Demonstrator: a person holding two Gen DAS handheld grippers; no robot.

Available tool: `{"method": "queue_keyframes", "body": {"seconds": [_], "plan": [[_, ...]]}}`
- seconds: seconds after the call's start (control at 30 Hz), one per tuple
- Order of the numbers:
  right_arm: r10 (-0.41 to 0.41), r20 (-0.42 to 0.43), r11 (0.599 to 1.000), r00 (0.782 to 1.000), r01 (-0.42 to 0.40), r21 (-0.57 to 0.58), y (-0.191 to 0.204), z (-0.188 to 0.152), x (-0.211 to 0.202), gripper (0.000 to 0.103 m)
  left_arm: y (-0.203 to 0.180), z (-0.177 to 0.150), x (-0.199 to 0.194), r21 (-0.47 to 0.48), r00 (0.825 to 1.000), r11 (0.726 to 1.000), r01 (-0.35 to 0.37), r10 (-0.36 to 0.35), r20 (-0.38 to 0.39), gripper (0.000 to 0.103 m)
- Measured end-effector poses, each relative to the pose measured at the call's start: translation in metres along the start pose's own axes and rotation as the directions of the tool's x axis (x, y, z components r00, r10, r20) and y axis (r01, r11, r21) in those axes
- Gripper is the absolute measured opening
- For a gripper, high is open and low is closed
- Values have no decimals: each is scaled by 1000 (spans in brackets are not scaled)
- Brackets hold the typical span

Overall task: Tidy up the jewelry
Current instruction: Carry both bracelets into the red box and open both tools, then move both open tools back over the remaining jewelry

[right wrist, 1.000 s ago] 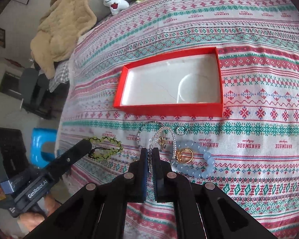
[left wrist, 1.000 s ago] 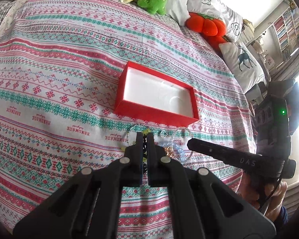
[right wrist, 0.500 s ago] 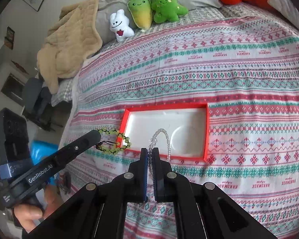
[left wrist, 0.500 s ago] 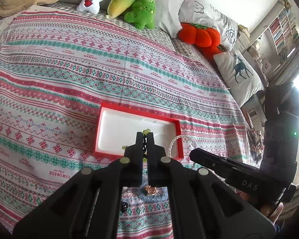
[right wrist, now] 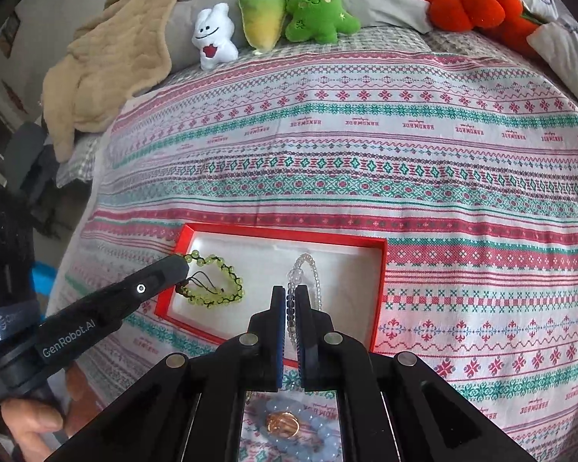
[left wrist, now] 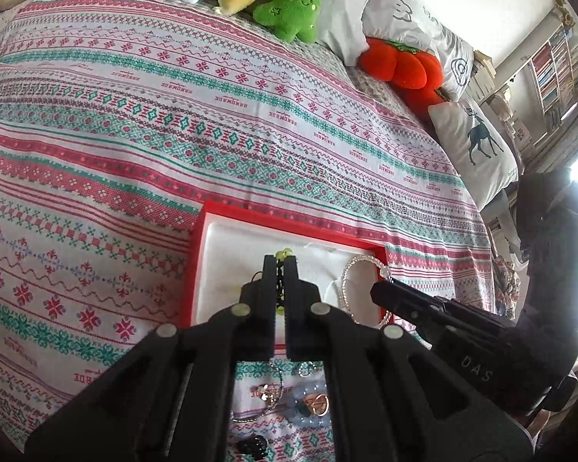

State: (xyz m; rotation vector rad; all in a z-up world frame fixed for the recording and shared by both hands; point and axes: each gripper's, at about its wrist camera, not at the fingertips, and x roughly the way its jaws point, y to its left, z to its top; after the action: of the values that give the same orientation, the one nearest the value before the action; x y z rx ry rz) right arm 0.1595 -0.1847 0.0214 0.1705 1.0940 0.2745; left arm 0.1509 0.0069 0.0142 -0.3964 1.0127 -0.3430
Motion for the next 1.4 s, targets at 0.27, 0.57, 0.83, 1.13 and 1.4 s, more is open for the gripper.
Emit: {"method": "queue_keyframes", "body": {"seconds": [0.27, 0.57, 0.83, 1.13, 1.4], "plan": [[-2, -38, 1000, 999, 1, -19, 9, -5, 6, 29, 4, -3, 2, 32, 998, 998, -55, 56, -18, 8], [-21, 32, 1000, 999, 20, 6, 0, -12, -34, 50, -2, -14, -33, 74, 996, 994, -84, 84, 3, 28], [0, -45, 1000, 999, 0, -7, -1, -34, -40, 60, -2, -35, -56, 56, 989, 987, -147, 147, 15, 66], [-22, -11, 997, 1000, 21, -75, -1, -51, -67, 73, -1, -60, -53, 103, 983, 978, -182, 185, -16, 79], [1, -105, 999, 994, -6, -53, -6, -72, -58, 83, 13, -73, -62, 94, 968, 963, -251, 249, 41, 84]]}}
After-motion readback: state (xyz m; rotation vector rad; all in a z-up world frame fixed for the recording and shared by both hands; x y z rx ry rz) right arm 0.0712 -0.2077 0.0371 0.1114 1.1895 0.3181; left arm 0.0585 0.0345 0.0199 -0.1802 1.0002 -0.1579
